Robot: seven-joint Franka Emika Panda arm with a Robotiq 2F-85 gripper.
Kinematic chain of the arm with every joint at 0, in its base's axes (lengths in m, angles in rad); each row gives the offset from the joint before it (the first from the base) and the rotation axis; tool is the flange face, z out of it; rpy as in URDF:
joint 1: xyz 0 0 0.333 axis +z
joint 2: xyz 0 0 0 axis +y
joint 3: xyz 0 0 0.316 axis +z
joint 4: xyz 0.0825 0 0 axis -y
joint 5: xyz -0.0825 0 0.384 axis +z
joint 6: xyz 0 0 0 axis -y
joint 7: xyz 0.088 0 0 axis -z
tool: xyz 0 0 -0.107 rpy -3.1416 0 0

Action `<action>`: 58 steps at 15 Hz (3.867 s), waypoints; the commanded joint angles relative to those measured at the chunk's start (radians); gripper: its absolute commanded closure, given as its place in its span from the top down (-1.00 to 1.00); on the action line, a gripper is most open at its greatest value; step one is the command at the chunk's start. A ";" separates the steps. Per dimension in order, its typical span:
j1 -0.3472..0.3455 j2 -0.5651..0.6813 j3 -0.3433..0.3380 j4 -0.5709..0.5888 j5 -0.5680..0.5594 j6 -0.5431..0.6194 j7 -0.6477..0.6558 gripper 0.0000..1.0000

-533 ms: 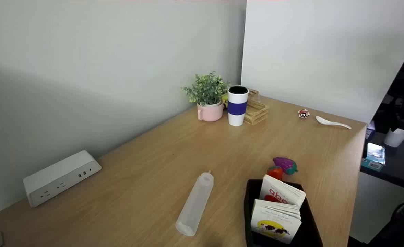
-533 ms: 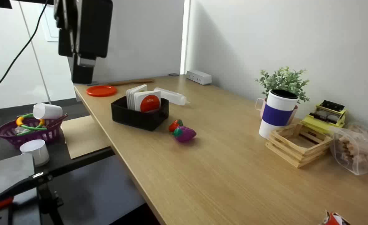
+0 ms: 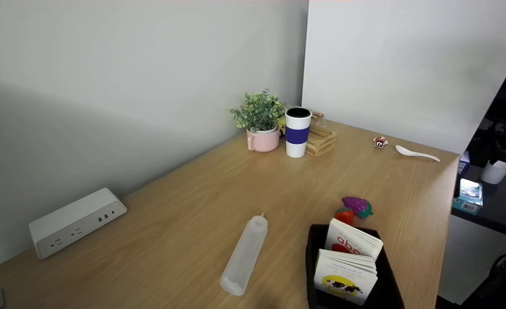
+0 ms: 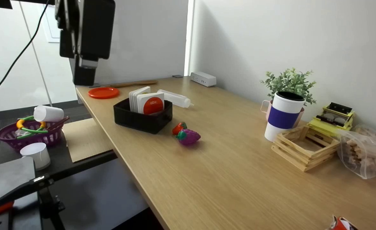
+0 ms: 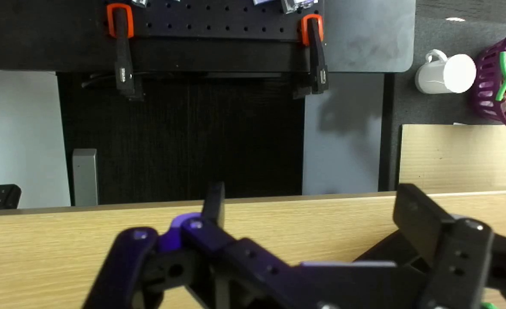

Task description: Place the two books on the desk

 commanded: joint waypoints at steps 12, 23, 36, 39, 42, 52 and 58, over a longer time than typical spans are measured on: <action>0.061 0.143 0.095 0.018 0.001 0.294 -0.026 1.00; 0.090 0.169 0.118 0.013 0.004 0.368 -0.012 1.00; 0.223 0.395 0.141 0.127 0.202 0.720 -0.059 1.00; 0.224 0.513 0.174 0.229 0.172 0.692 -0.047 1.00; 0.206 0.615 0.206 0.326 0.134 0.646 -0.048 1.00; 0.179 0.640 0.236 0.319 0.128 0.710 -0.004 1.00; 0.149 0.707 0.227 0.342 0.130 0.734 0.008 1.00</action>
